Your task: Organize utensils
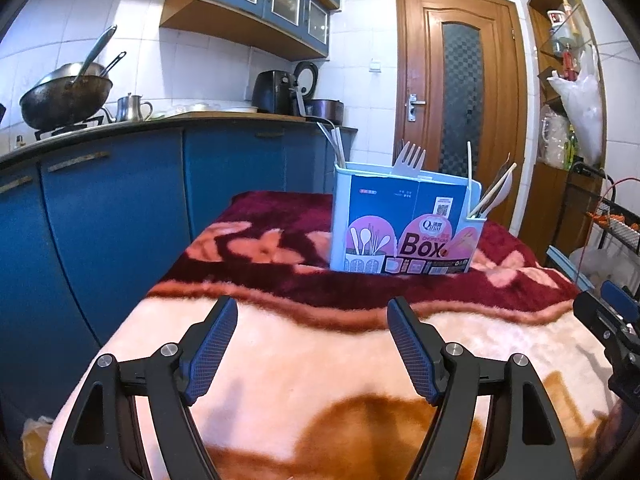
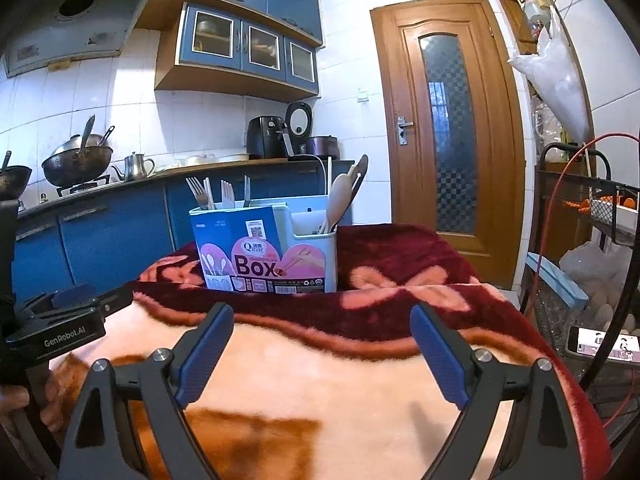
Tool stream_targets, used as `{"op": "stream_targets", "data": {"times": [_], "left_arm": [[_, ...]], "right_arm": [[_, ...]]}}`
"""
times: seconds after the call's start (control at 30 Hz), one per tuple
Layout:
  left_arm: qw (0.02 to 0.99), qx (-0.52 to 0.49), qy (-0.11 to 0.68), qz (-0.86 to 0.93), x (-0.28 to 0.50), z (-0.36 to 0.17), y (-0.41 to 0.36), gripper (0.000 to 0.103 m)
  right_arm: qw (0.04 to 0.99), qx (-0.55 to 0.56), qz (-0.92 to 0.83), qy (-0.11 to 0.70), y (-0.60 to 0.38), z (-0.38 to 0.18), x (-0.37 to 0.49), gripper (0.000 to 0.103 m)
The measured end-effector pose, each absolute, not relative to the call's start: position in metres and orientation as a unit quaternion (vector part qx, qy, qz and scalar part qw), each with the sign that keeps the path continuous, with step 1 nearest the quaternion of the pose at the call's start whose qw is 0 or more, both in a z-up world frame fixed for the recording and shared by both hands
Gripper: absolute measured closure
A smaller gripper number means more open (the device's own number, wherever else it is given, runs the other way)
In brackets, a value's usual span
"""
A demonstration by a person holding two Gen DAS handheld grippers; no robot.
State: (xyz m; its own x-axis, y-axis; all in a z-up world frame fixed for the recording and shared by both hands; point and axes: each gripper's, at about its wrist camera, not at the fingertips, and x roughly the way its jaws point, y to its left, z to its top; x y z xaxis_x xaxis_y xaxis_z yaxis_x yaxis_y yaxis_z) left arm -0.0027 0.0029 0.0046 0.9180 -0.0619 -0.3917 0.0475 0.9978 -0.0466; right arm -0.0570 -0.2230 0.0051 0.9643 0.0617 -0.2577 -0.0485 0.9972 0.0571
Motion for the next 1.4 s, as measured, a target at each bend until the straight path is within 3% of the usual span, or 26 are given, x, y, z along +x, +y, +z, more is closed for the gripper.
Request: {"op": "stream_targets", "data": {"times": [1.4], "left_arm": [[0.980,-0.014,0.196,-0.022,-0.0030,0.0038,0.0024,0.025]], "right_arm": [[0.992,0.023,0.026,0.125,-0.2208,0.0046,-0.0589,0.011]]}}
